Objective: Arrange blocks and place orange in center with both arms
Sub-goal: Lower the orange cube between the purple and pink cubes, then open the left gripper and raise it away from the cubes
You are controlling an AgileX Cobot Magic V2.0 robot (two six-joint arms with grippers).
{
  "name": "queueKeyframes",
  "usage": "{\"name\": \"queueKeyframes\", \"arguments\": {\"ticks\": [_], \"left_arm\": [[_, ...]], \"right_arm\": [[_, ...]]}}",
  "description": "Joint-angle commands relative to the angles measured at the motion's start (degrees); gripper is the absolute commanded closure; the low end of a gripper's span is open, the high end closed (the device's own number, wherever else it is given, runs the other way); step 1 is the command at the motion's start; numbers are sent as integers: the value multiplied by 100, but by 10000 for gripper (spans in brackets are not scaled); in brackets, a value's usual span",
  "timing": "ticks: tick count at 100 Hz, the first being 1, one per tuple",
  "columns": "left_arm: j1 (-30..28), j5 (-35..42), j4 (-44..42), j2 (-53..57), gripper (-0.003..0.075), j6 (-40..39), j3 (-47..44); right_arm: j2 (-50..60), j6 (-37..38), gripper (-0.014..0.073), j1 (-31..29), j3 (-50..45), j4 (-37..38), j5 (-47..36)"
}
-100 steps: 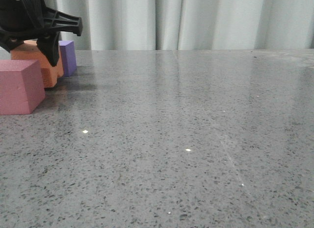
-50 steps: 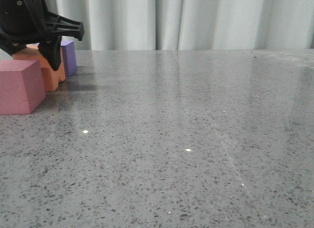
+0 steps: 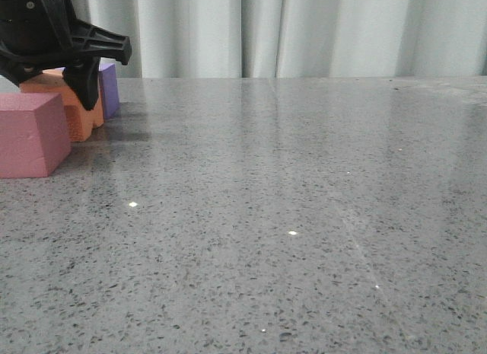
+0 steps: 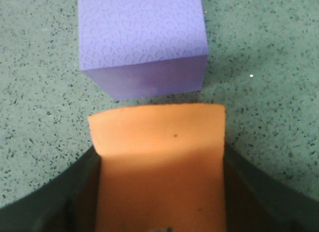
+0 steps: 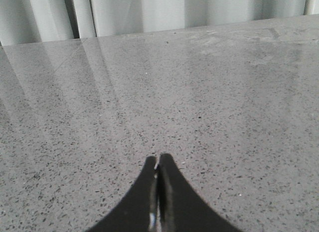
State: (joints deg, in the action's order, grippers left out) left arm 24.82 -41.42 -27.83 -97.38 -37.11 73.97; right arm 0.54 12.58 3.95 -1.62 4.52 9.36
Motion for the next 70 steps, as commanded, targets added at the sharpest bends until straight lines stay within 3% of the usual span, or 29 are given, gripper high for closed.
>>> {"name": "queueKeyframes", "arguments": {"ticks": [1,9,19,70], "left_arm": [[-7,68,144,106,323,124,95],[-7,43,187,119,233,222,95],[-7,43,273,185,186,309,106],[-7,-45,213,754,183,325,119]], "right_arm": [[150,-52,661,-30,83,19,-481],[150,-52,661,-30,83,19,-481],[150,-52,661,-30,83,19,-481],[150,-52,661,-30,83,19,-481]]}}
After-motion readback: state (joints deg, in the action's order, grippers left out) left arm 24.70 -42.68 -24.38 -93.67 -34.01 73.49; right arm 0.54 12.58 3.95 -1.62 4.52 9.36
